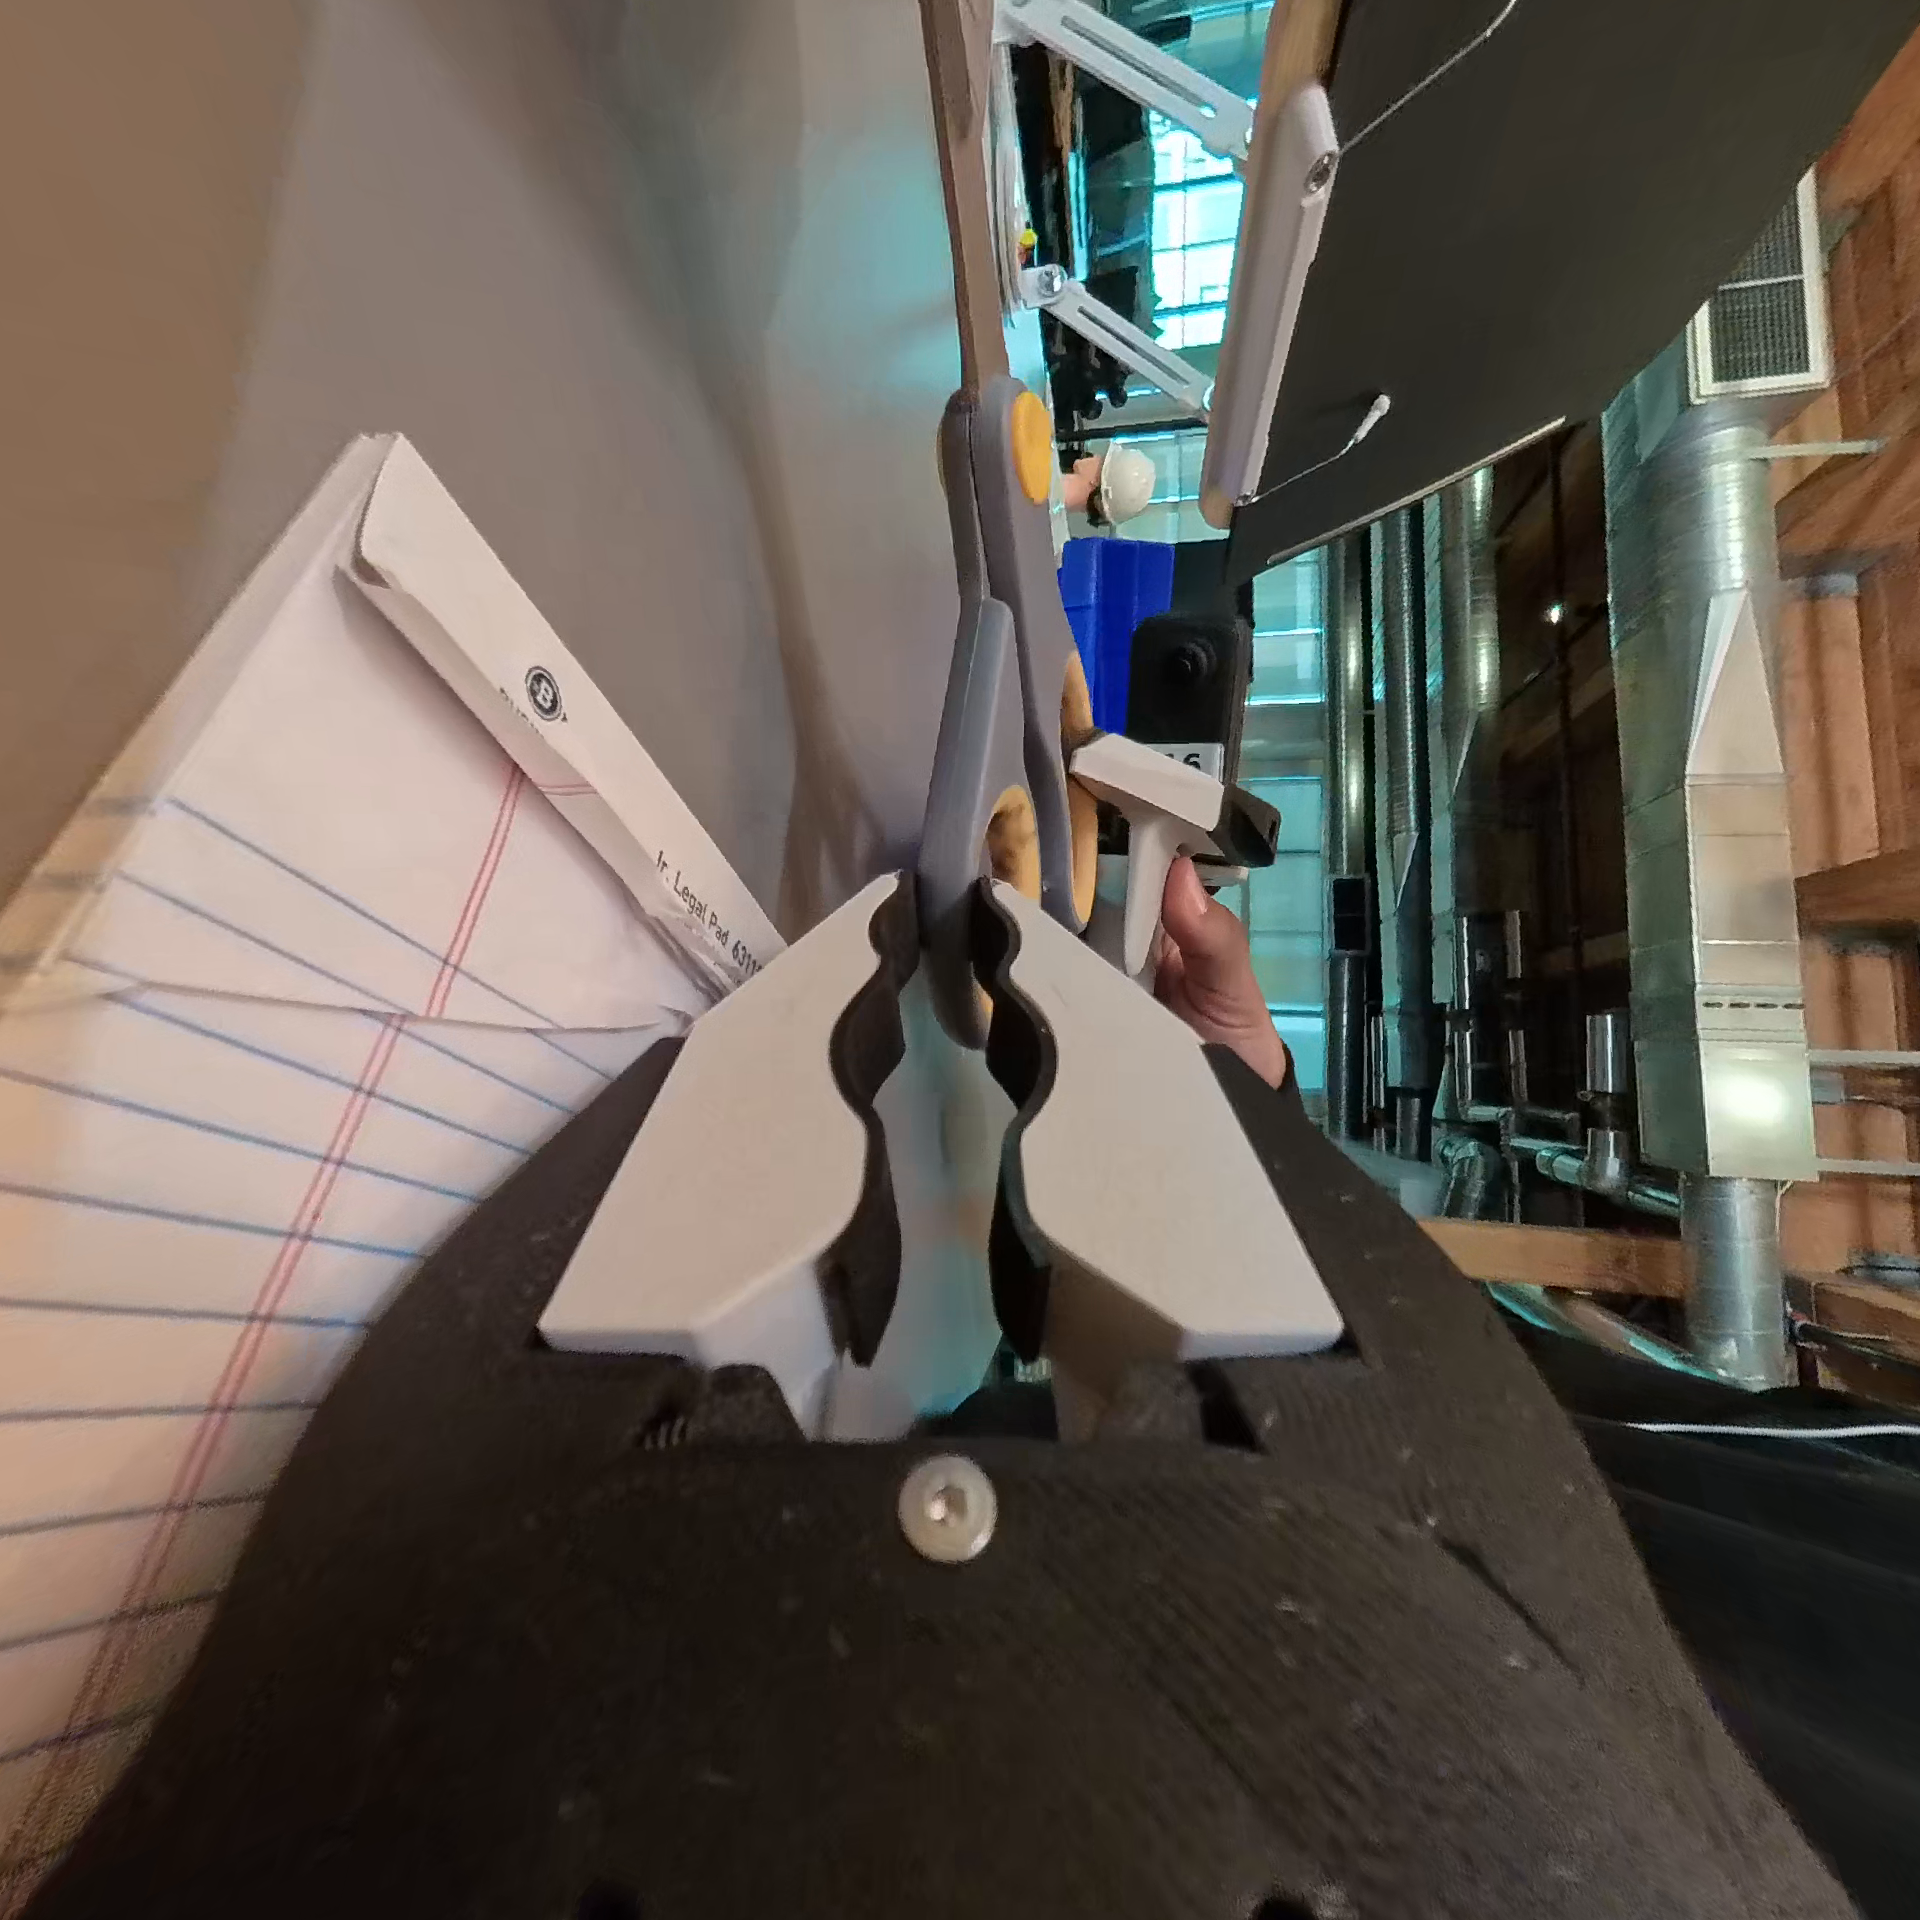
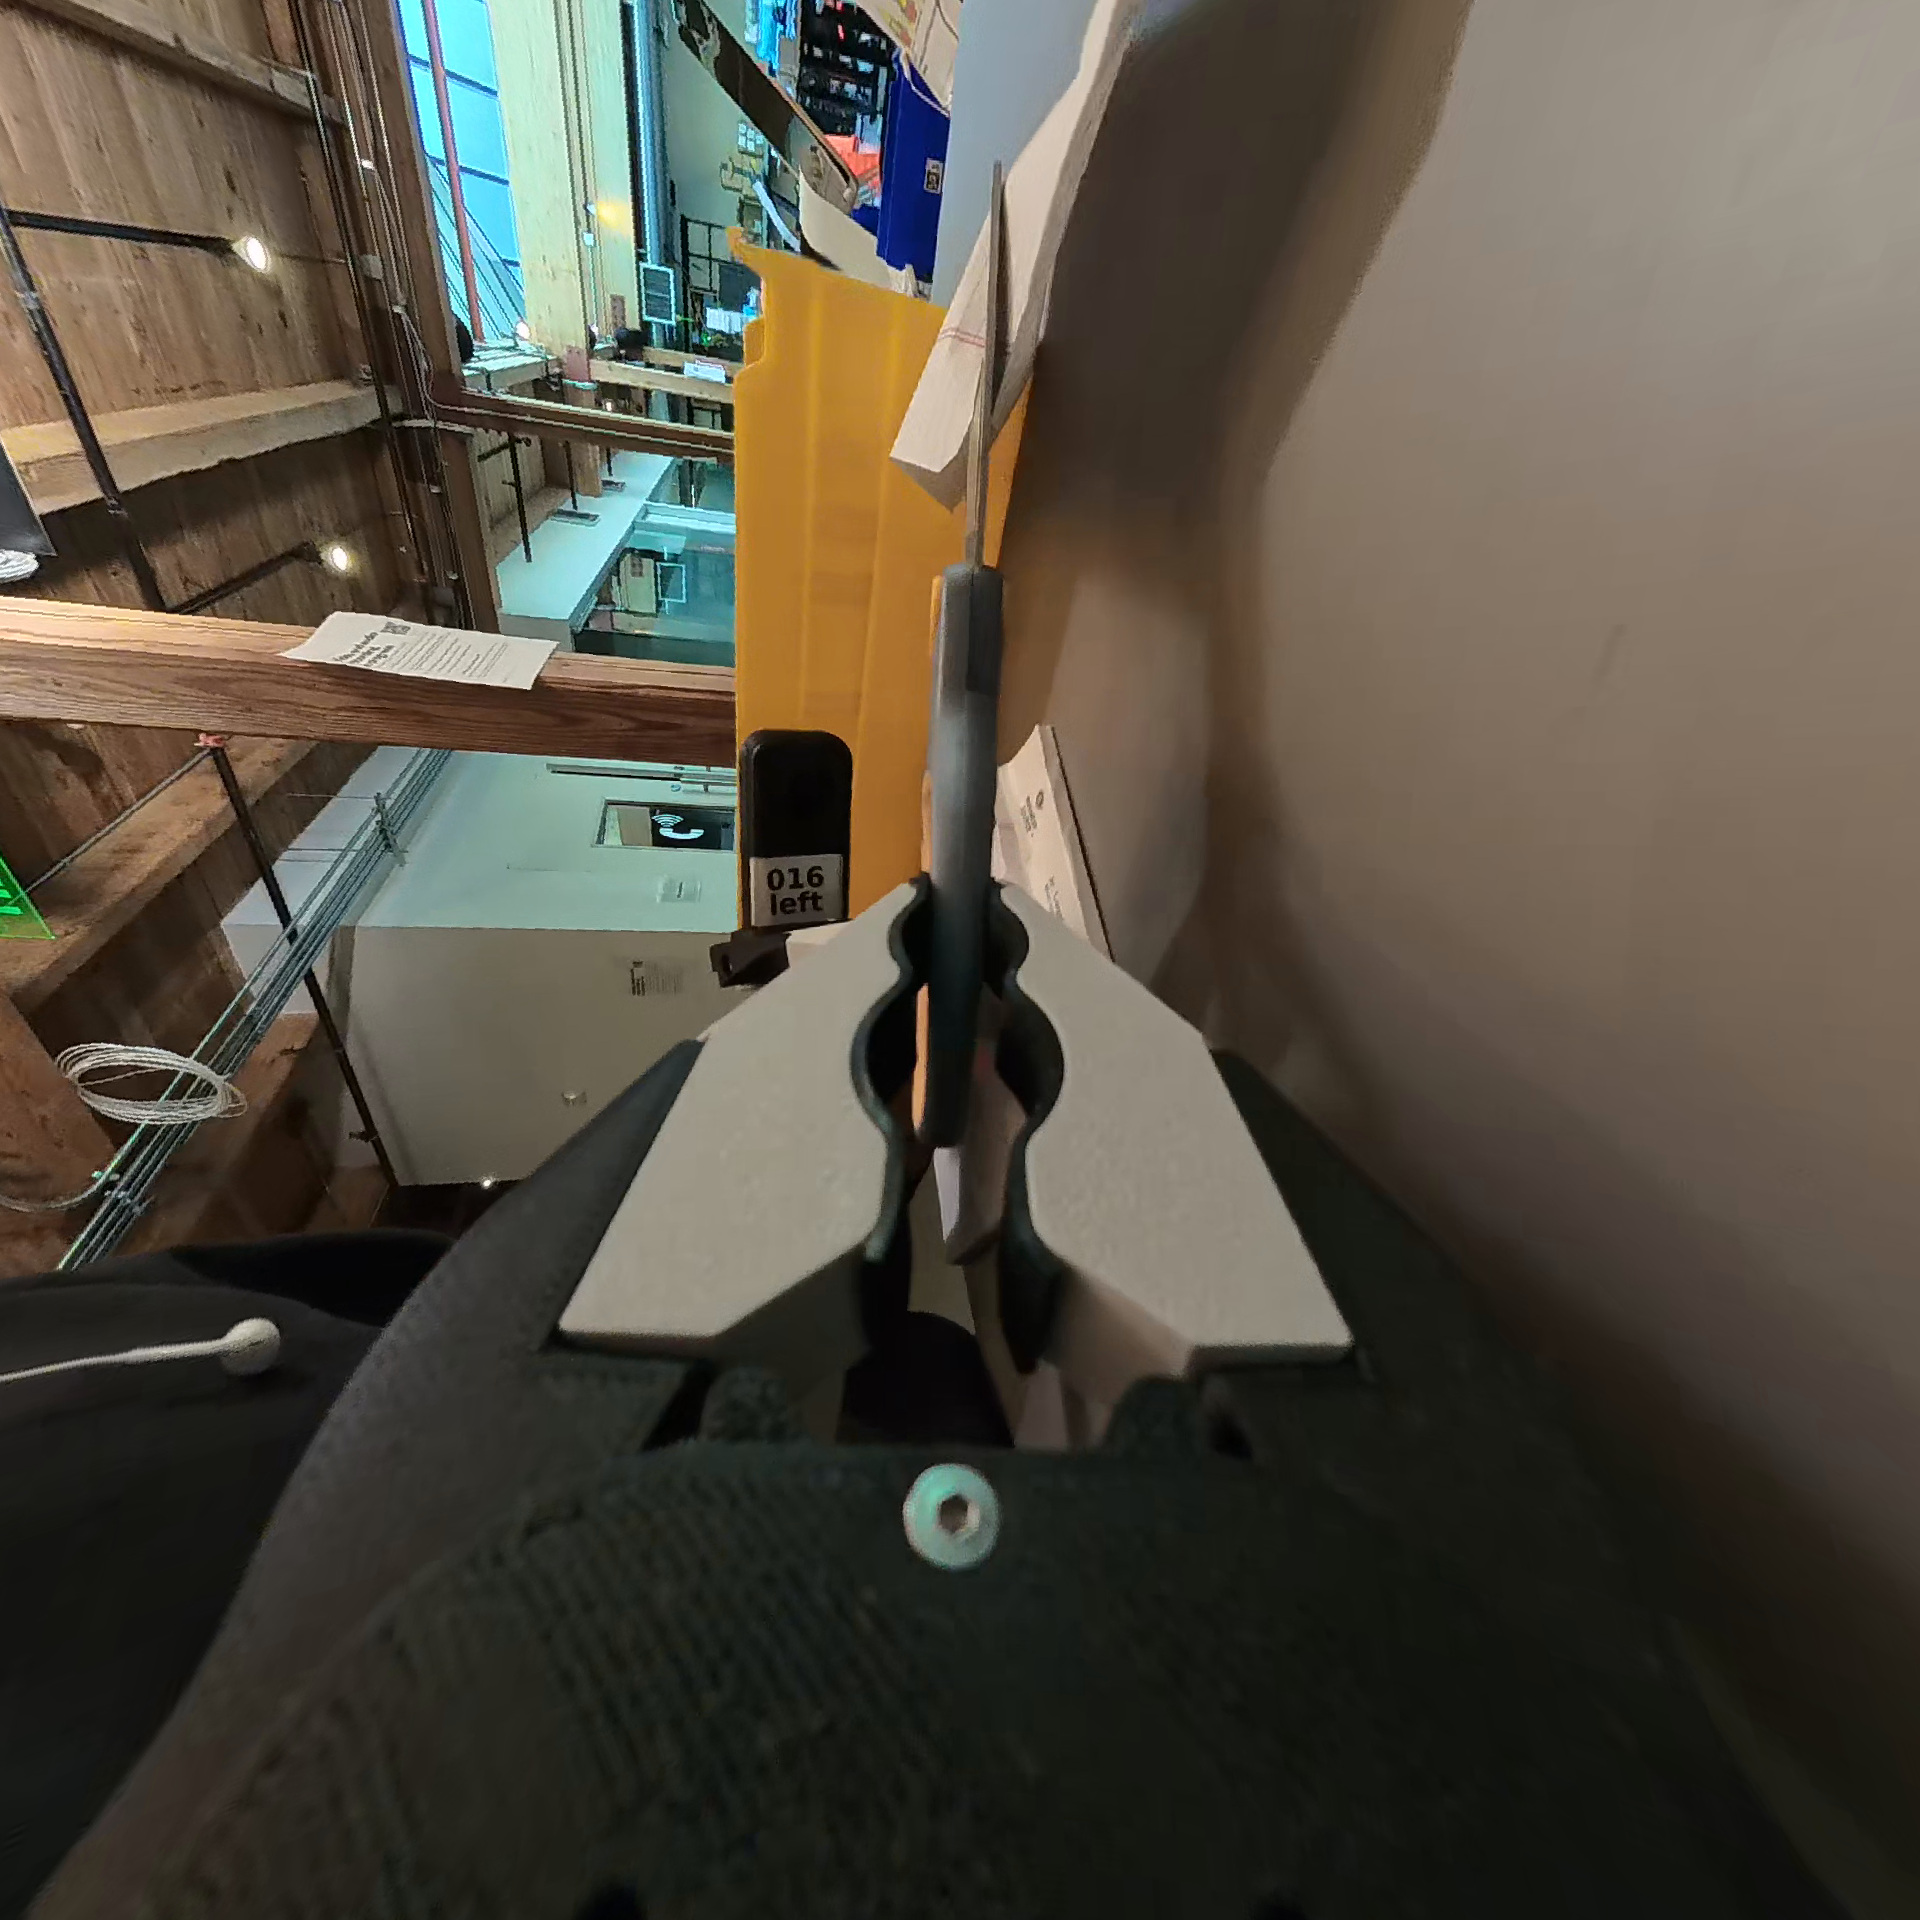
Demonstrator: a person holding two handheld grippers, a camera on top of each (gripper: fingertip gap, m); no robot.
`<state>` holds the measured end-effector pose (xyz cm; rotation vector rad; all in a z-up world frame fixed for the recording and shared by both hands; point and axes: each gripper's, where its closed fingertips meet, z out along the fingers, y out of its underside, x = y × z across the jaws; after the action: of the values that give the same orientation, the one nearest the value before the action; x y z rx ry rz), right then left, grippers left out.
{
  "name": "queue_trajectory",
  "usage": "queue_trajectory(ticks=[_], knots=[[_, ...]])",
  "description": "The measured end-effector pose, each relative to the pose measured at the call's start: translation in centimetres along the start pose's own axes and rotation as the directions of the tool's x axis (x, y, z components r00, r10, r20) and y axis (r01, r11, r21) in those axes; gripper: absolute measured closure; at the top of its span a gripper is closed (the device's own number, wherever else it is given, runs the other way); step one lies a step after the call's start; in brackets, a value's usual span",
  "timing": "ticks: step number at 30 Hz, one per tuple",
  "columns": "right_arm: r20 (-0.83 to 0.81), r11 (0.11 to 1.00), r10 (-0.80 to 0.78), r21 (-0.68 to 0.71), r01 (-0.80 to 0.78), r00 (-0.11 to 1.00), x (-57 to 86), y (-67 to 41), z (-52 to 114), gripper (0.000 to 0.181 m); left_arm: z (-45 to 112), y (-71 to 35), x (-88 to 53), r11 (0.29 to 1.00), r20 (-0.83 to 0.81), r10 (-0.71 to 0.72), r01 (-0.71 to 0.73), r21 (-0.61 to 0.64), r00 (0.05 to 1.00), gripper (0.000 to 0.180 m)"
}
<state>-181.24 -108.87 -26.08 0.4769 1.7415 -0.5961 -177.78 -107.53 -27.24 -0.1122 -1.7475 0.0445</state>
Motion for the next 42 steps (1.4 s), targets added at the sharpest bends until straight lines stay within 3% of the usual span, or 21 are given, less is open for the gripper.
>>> queue_trajectory(ticks=[6,11,16,22,25,34,38,42], knots=[[0.001,1.000,-0.017,0.015,0.017,1.000,-1.2,1.7,-0.8,0.173,0.6,2.4,0.3,0.994,0.021,0.061,-0.059,-0.088,0.998,0.173],[0.012,0.998,-0.027,0.061,0.027,1.000,-3.4,4.2,-3.8,0.174,0.2,5.4,3.1,0.984,-0.083,0.075,-0.087,-0.155,0.994,0.173],[0.008,0.992,0.044,0.122,-0.045,0.999,-3.9,9.1,-7.6,0.174,-0.3,10.2,5.1,0.933,-0.151,0.108,-0.152,-0.325,0.983,0.172],[-0.005,0.961,0.106,0.256,-0.102,0.994,-3.0,12.3,-10.5,0.174,-0.2,15.0,4.8,0.861,-0.156,0.038,-0.111,-0.496,0.987,0.171],[0.031,0.900,0.134,0.414,-0.134,0.991,-2.7,11.3,-13.4,0.174,-0.5,14.9,4.5,0.858,-0.137,0.000,-0.070,-0.509,0.991,0.172],[0.028,0.871,0.162,0.465,-0.157,0.986,-1.3,13.1,-13.9,0.173,-1.6,15.2,3.1,0.841,-0.098,-0.088,0.021,-0.541,0.991,0.172],[0.016,0.856,0.174,0.493,-0.159,0.985,-0.8,13.2,-13.9,0.174,-1.2,14.5,2.9,0.849,-0.088,-0.050,-0.004,-0.528,0.995,0.172],[0.068,0.810,0.226,0.541,-0.226,0.972,0.0,13.2,-14.0,0.174,0.0,12.8,2.8,0.845,-0.060,0.089,-0.107,-0.524,0.994,0.172]])
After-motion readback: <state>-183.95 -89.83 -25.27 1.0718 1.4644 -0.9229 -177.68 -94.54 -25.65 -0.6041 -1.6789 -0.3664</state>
